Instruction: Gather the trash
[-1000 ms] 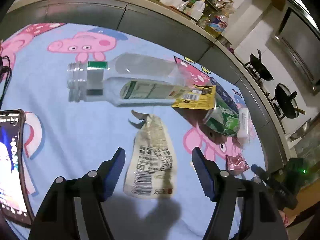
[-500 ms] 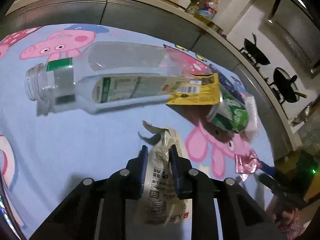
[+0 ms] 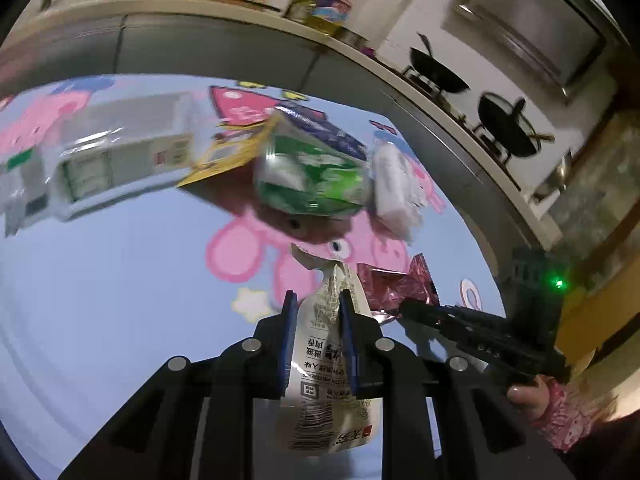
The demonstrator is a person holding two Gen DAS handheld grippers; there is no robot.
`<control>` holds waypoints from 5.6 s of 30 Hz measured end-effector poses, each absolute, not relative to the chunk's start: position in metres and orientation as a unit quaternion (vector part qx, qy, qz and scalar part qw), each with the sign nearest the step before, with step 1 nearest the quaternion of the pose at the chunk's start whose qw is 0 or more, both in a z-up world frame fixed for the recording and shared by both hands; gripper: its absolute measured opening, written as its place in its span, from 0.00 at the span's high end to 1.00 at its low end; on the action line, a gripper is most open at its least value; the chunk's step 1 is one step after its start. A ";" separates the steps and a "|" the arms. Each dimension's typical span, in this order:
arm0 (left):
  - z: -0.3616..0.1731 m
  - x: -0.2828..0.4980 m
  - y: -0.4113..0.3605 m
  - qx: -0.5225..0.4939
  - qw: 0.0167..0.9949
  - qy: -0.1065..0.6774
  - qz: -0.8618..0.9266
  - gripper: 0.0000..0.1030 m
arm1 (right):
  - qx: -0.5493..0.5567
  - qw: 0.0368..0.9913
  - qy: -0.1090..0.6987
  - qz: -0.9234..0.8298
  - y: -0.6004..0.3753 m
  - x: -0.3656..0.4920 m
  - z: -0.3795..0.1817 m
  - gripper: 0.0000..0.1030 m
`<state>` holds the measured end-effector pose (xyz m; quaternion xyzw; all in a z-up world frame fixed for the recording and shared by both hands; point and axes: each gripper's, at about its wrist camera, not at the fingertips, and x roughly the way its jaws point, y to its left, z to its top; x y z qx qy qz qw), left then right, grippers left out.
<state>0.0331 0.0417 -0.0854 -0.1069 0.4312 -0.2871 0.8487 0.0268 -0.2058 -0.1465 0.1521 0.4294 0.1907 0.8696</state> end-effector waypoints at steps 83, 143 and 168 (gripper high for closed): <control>-0.060 0.048 -0.102 0.022 0.843 0.407 -0.351 1.00 | 0.168 0.925 0.337 0.056 -0.318 -0.016 -0.126 0.91; -0.050 0.136 -0.415 0.111 0.797 0.386 -0.452 0.47 | 0.333 0.910 0.207 -0.133 -0.566 -0.043 -0.120 0.43; -0.062 0.096 0.014 -0.051 0.897 0.391 -0.202 0.47 | 0.233 0.897 0.349 0.139 -0.299 0.089 -0.103 0.51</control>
